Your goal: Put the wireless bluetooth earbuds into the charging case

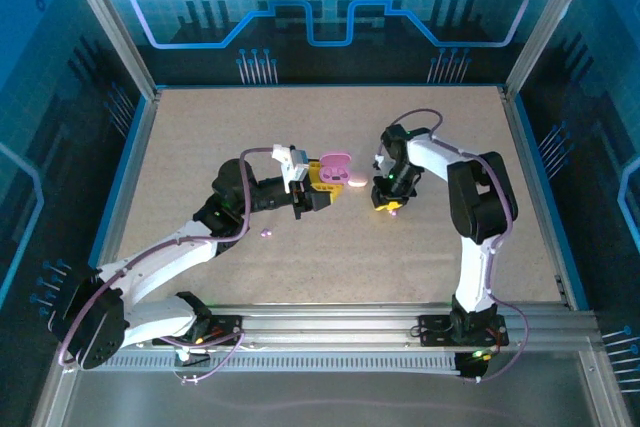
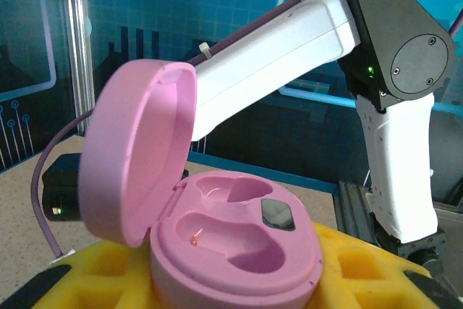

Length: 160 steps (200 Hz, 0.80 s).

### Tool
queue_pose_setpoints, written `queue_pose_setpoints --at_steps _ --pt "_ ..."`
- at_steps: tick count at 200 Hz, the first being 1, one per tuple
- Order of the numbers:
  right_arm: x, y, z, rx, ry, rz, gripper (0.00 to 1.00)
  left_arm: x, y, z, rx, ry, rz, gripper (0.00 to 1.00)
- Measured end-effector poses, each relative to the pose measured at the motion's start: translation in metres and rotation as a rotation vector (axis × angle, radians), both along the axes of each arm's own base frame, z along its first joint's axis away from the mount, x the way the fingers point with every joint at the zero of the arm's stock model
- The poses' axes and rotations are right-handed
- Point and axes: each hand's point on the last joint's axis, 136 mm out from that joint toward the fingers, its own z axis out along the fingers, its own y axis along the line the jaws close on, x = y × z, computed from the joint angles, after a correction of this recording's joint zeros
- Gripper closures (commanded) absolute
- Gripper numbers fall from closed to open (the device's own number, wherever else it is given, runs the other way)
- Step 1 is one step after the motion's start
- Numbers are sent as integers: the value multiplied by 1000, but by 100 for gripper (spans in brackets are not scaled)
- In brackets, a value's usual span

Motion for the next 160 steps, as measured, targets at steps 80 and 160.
queue_pose_setpoints --at_steps 80,160 --pt "-23 -1 44 40 -79 -26 65 0 0 0 0 1 0 68" --pt "-26 -28 19 53 -25 -217 54 0 0 0 1 3 0 68"
